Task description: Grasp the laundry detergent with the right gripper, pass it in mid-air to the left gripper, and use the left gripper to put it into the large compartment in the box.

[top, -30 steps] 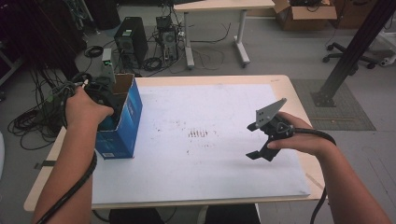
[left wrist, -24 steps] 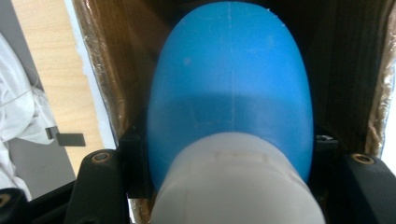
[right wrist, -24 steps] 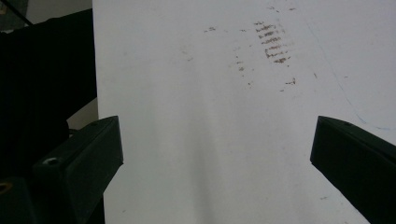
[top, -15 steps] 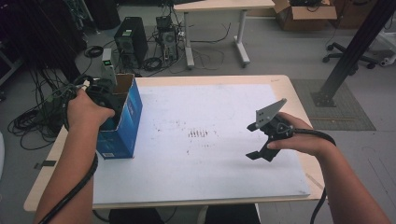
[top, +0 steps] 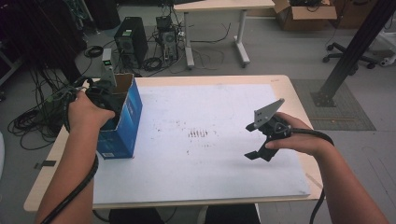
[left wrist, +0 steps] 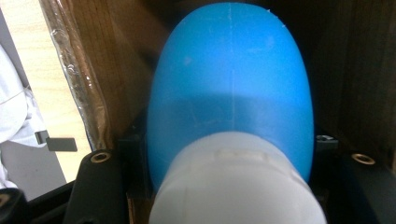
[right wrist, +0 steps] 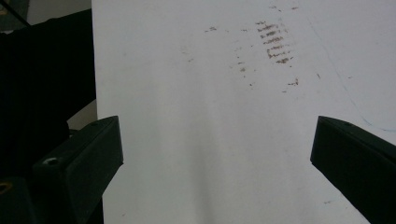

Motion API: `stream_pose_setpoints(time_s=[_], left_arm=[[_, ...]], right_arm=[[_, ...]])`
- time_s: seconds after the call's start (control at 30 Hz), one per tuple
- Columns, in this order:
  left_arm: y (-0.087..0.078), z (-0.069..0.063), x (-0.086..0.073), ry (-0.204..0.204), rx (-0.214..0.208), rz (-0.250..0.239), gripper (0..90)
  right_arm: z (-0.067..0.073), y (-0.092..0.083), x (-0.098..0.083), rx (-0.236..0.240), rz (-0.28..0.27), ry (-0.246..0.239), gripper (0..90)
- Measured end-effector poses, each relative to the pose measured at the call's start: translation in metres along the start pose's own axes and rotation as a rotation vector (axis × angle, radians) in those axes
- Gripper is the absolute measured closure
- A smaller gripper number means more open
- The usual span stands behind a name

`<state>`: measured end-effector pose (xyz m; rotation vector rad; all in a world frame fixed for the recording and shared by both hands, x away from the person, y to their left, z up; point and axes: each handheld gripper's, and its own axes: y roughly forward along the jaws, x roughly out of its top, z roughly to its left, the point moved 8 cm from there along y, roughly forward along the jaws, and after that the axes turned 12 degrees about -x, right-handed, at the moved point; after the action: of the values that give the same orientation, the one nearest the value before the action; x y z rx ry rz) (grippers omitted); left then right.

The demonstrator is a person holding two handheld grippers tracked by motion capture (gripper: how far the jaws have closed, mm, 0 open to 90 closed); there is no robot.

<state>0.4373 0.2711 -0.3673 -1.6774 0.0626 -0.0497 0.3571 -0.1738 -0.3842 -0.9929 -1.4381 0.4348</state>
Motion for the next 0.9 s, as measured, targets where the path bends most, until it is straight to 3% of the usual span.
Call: stream_pose_setpoints(time_s=[0.3, 0.63, 0.9], left_arm=[[0.002, 0.0, 0.0005, 0.009, 0.017, -0.013, 36.3], [0.0023, -0.0029, 0.0011, 0.006, 0.009, -0.02, 32.2], [-0.0056, -0.0061, 0.0019, 0.007, 0.016, -0.027, 29.6]], right_arm=[[-0.0002, -0.0012, -0.0007, -0.002, -0.001, -0.002, 2.3], [-0.0004, -0.0026, -0.0047, -0.005, -0.001, 0.007, 2.4], [-0.0007, -0.0036, -0.0046, -0.005, -0.009, 0.004, 2.3]])
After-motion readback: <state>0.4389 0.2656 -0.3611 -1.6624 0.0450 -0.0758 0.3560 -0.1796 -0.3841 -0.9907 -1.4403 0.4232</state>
